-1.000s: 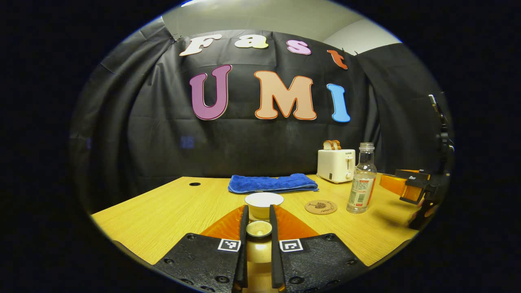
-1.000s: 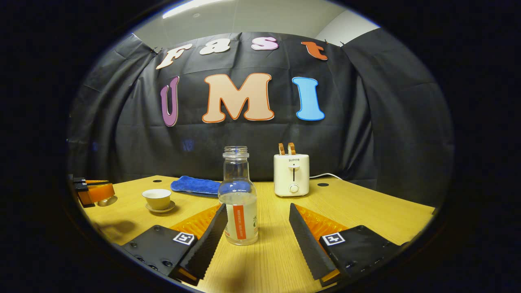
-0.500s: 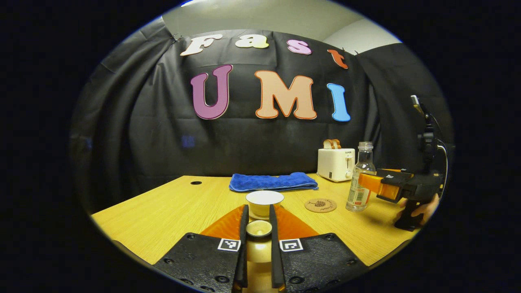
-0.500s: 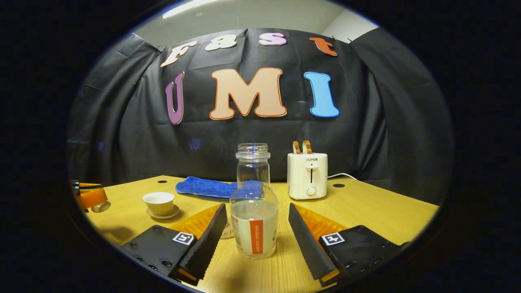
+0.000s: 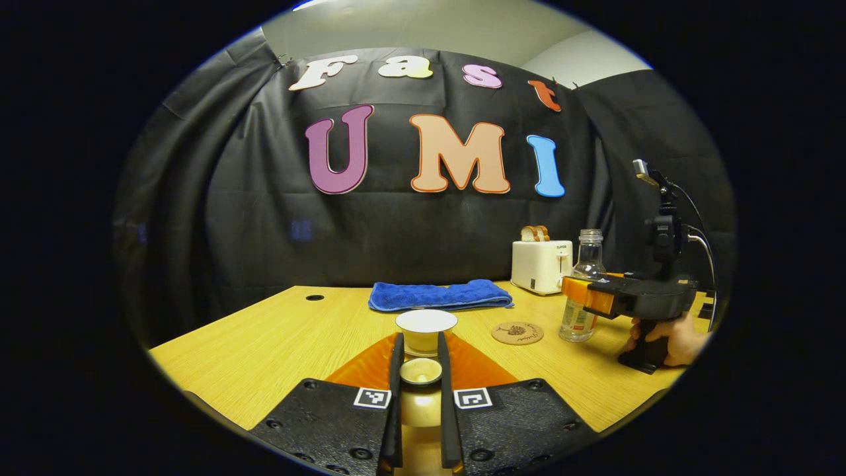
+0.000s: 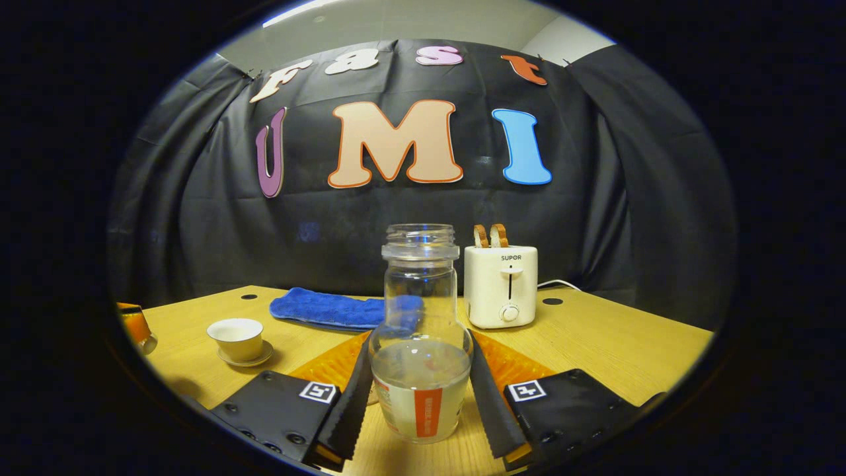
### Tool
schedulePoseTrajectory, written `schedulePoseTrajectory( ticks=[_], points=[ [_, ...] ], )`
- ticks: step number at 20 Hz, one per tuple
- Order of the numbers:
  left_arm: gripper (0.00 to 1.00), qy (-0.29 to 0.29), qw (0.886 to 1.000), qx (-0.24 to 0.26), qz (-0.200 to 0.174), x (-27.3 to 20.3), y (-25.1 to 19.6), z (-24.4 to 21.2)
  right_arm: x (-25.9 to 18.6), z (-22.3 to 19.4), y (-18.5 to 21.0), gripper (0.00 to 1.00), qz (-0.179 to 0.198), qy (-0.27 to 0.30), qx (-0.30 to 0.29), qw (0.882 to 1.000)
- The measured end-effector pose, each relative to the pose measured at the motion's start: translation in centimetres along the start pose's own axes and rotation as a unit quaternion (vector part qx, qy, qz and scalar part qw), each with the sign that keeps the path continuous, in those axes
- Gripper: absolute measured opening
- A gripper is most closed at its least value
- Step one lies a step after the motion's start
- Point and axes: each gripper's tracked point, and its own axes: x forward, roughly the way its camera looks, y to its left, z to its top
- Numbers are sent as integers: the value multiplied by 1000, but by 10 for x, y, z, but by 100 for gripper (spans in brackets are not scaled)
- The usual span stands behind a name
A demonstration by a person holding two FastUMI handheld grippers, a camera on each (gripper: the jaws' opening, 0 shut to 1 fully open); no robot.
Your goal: Open the teacup lid with one hand, grasp the water bottle and pour water into the teacup with the other hand; after pouring, place the water bottle on the coaster and then close the teacup lid.
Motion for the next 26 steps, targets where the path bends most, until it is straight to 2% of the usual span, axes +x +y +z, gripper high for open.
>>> schedulePoseTrajectory(
  ticks=[5, 8, 10, 12, 14, 17, 21, 23, 26],
  points=[
    [19, 0, 1000, 0, -4, 0, -1, 0, 0, -2, 1, 71, 4, 0, 0, 1000],
    [20, -1, 1000, 0, -17, 0, -5, 0, 2, -3, 4, 71, 10, 10, -3, 1000],
    [20, 0, 1000, 0, -21, 0, -3, 0, 4, 0, 8, 70, 15, 9, -42, 999],
    [20, 0, 1000, -1, -22, 0, 2, 0, 6, 9, 18, 70, 26, 3, -121, 992],
    [20, 0, 1000, -1, -16, 1, 11, -1, 10, 18, 37, 69, 36, -8, -213, 976],
    [20, 0, 1000, -1, -2, 2, 27, 0, 14, 14, 77, 70, 67, -3, -320, 945],
    [19, 2, 1000, -2, 13, 0, 53, -2, 27, 0, 119, 68, 88, 3, -447, 890],
    [20, 1, 1000, -2, 10, -1, 61, -1, 28, -7, 132, 68, 90, 3, -491, 866],
    [20, 2, 1000, -2, 18, -1, 75, -3, 26, -26, 142, 70, 93, 16, -532, 841]
  ],
)
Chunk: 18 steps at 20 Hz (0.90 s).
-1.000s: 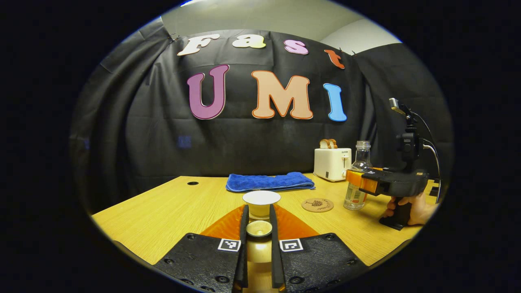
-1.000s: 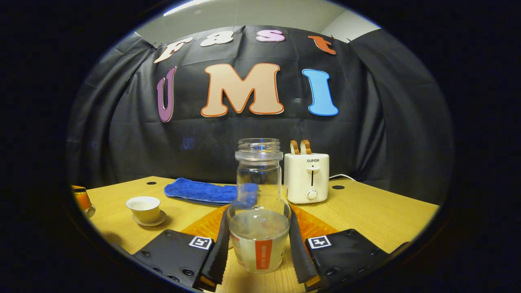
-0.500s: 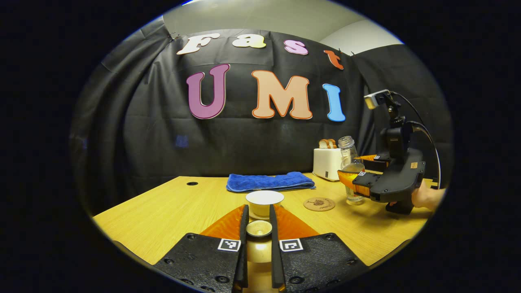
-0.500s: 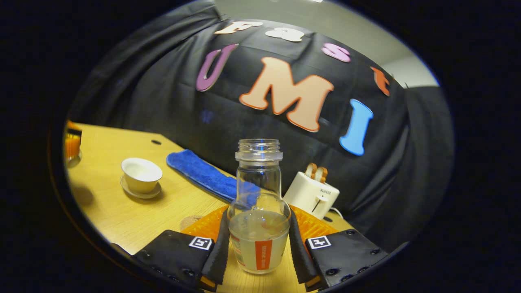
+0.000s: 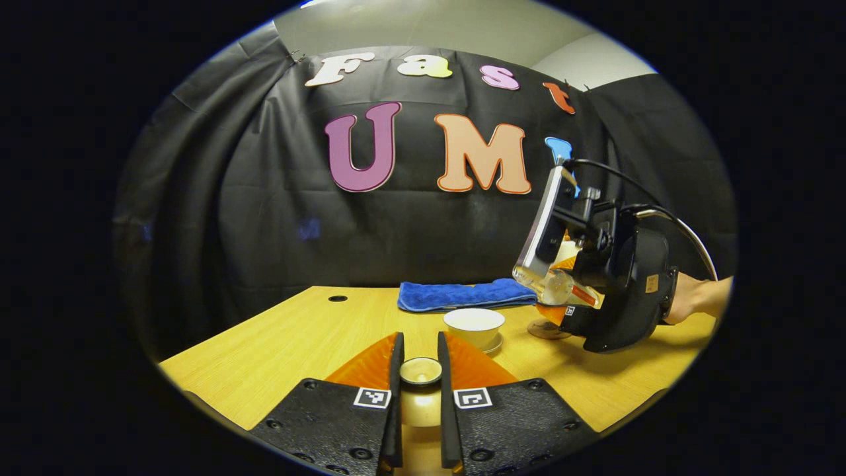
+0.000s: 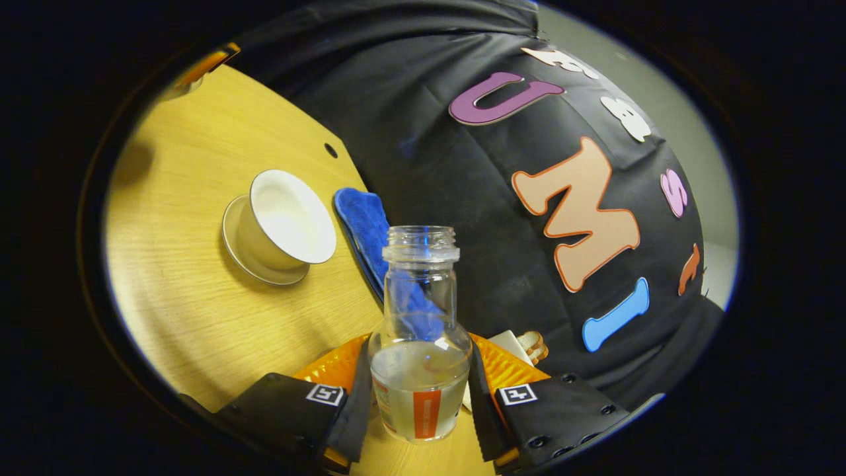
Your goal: Open the teacup lid with one hand, grasp the water bottle and pour water into the teacup with the other hand; after pouring, place the water bottle on the coaster and then close the teacup lid.
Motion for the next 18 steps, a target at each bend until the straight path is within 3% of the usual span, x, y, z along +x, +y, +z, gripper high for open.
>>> schedulePoseTrajectory(
  ticks=[8, 14, 18],
  points=[
    [20, -1, 1000, 1, 0, -1, 7, 1, 7, 13, 28, 68, -7, -4, -158, 987],
    [20, -1, 1000, 1, 1, -1, 8, 1, 9, 20, 17, 70, -20, -13, -255, 967],
    [20, -1, 1000, 1, 1, -2, 8, 1, 9, 25, 8, 70, -27, -21, -287, 957]
  ],
)
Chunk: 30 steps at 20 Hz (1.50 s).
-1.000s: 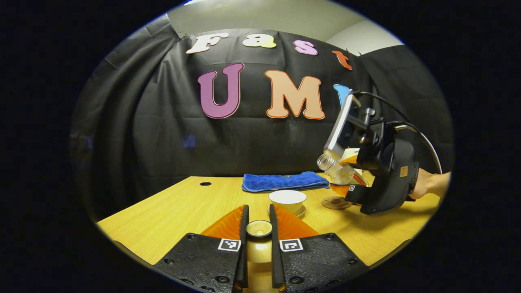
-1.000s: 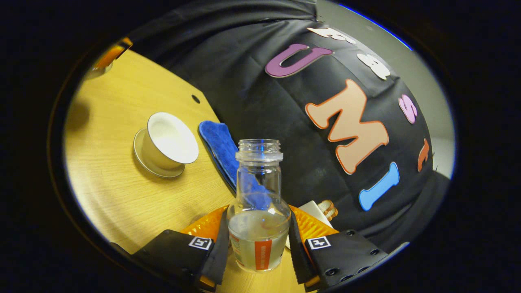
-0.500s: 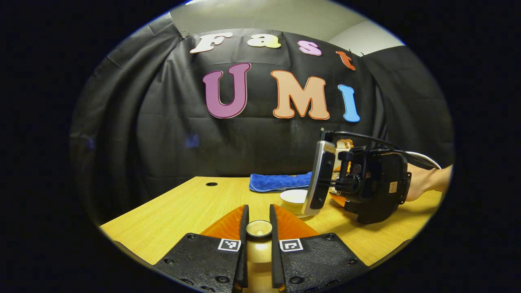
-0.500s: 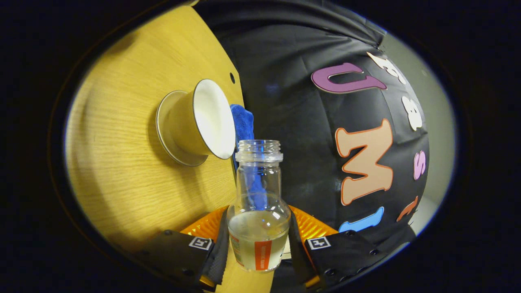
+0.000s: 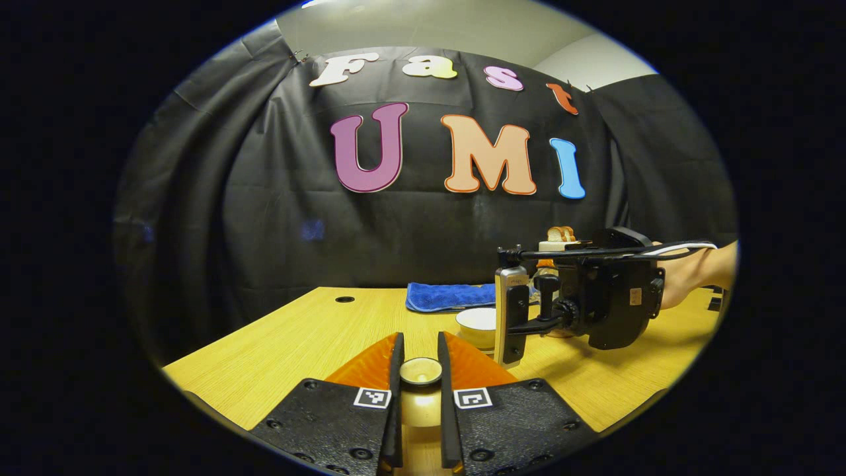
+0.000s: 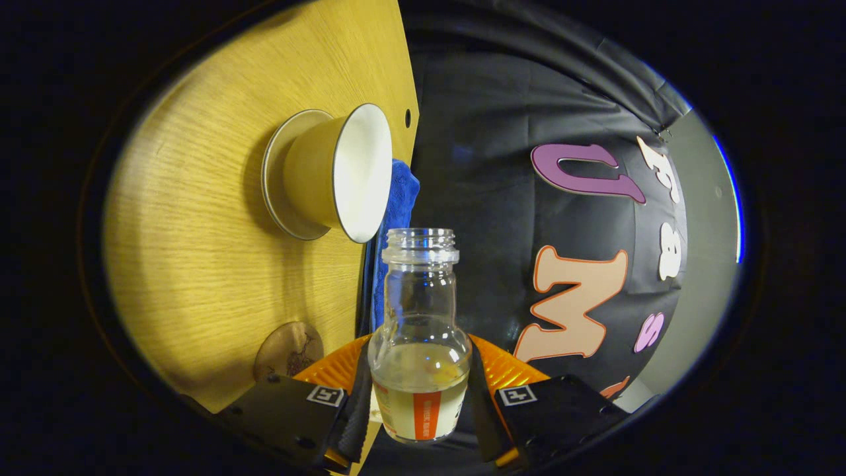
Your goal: Open the teacup lid with one hand, grasp the water bottle and pour water into the teacup with the other hand; after pouring, place the water bottle on the coaster and then close the teacup lid.
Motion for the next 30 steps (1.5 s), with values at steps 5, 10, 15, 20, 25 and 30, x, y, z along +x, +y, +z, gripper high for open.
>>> schedulePoseTrajectory(
  ticks=[5, 10, 15, 20, 25, 30],
  points=[
    [20, 1, 1000, 0, 0, 1, 0, 0, 5, 6, -17, 70, -11, -9, -47, 999],
    [20, 1, 1000, -1, 0, 0, 0, 0, 2, 14, -27, 67, -22, -21, -83, 996],
    [20, 1, 1000, -1, -4, 0, -1, 0, 0, 22, -38, 70, -32, -33, -125, 991],
    [20, 0, 1000, -1, -6, 0, -1, 0, -3, 27, -45, 70, -40, -41, -148, 987],
    [20, 1, 1000, -2, -6, 1, -2, -1, -4, 32, -55, 70, -53, -49, -182, 981],
    [20, 0, 1000, -2, -6, 0, -2, -1, -4, 38, -63, 70, -66, -54, -222, 971]
  ],
)
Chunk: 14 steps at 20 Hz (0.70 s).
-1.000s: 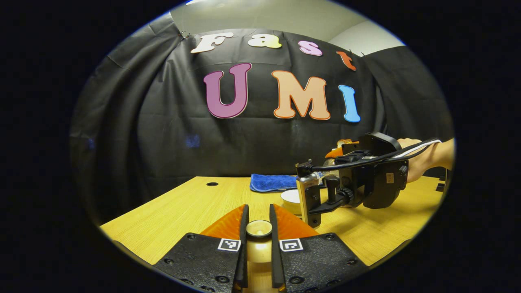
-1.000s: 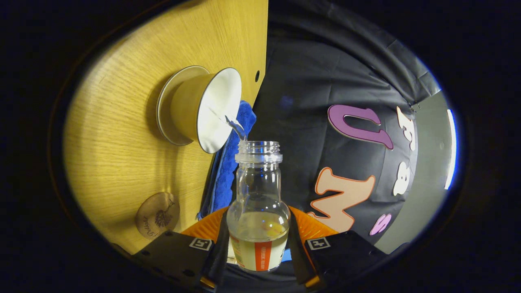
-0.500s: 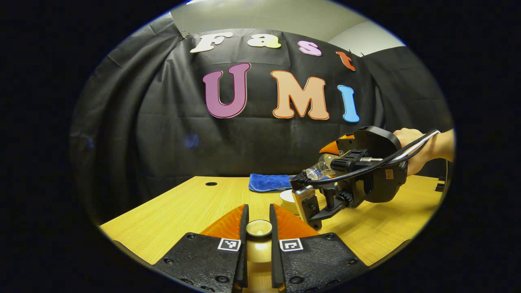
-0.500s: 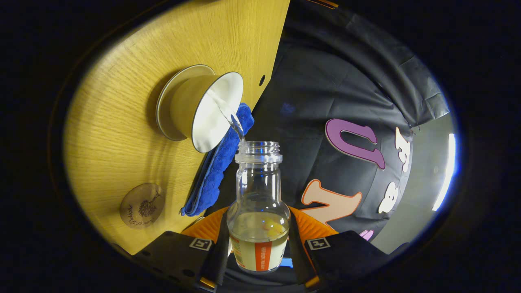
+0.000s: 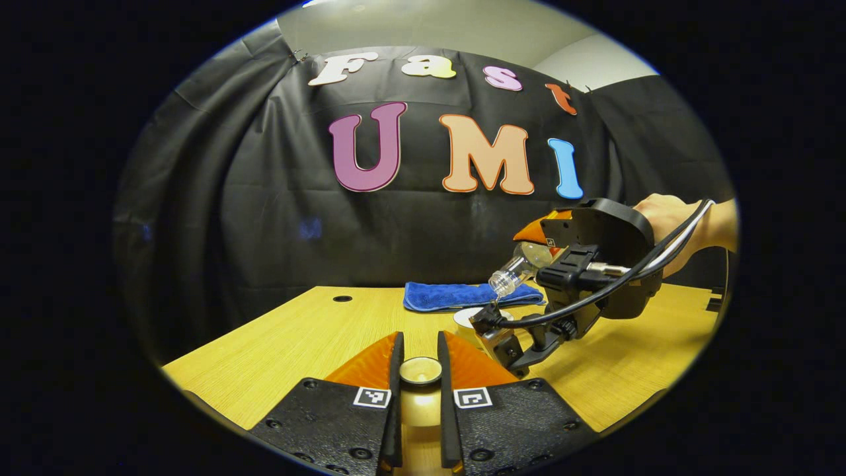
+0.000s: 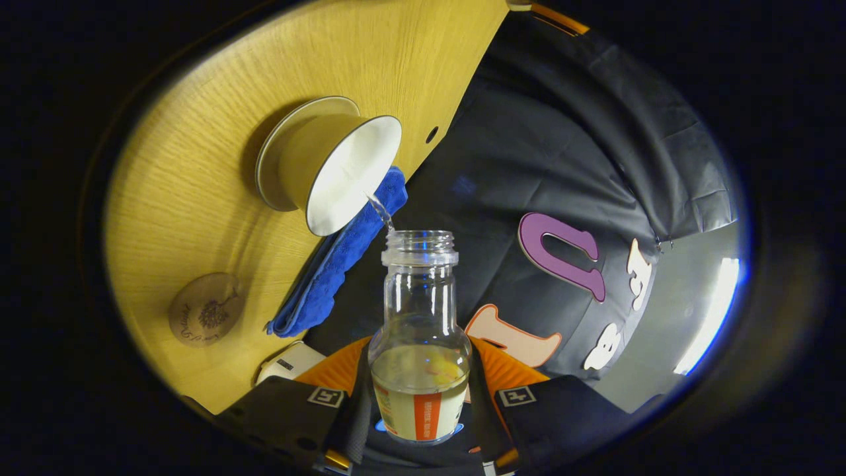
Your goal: Open the teacup lid with one hand, grasp the water bottle and pour water into the teacup with the other hand; after pouring, place the water bottle on the coaster and then close the teacup lid.
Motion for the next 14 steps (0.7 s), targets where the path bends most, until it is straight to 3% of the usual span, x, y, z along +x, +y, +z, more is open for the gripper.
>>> schedulePoseTrajectory(
  ticks=[14],
  points=[
    [20, 0, 1000, 0, 0, 0, 1, 0, 1, 8, 4, 70, 4, -4, -16, 1000]
  ],
)
